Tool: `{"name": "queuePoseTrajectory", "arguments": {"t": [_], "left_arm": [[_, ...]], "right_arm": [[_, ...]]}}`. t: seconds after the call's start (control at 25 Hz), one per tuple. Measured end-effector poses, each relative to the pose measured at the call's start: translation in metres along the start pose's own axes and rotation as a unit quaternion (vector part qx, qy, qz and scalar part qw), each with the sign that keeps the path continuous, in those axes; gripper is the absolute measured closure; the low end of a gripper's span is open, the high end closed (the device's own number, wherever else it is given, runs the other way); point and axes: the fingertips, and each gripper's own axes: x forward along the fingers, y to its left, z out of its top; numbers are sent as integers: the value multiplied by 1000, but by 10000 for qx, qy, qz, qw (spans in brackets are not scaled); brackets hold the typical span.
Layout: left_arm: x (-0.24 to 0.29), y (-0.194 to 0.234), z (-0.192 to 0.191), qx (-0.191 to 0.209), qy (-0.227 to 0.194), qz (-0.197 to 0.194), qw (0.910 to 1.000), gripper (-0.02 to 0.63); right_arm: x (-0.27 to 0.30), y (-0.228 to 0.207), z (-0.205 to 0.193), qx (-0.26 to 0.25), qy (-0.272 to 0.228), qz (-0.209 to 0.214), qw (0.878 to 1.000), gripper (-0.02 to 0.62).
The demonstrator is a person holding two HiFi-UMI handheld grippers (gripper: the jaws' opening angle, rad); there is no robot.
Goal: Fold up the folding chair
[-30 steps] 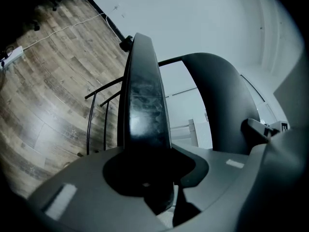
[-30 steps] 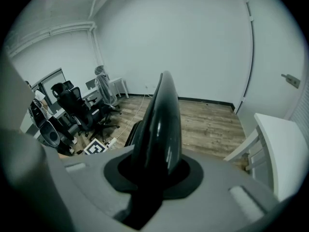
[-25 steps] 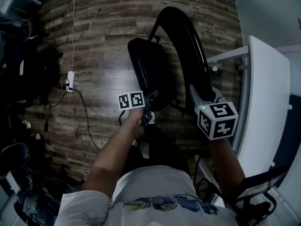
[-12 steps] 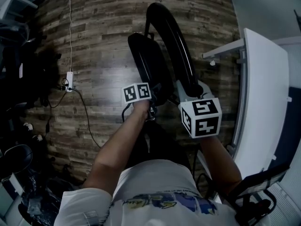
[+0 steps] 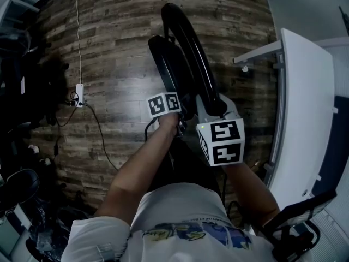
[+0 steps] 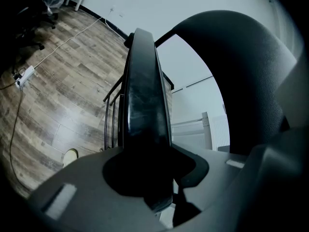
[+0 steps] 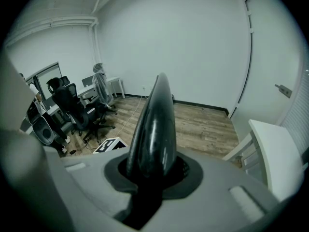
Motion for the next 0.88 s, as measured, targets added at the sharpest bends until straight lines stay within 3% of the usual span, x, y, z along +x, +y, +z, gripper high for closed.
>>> {"name": "queuePoseTrajectory", "arguments": {"t": [0.88], "left_arm": [[10, -13, -4, 40, 590, 347, 9976, 477]], "right_arm": [[0, 34, 4, 193, -61, -110, 9997, 517]]}}
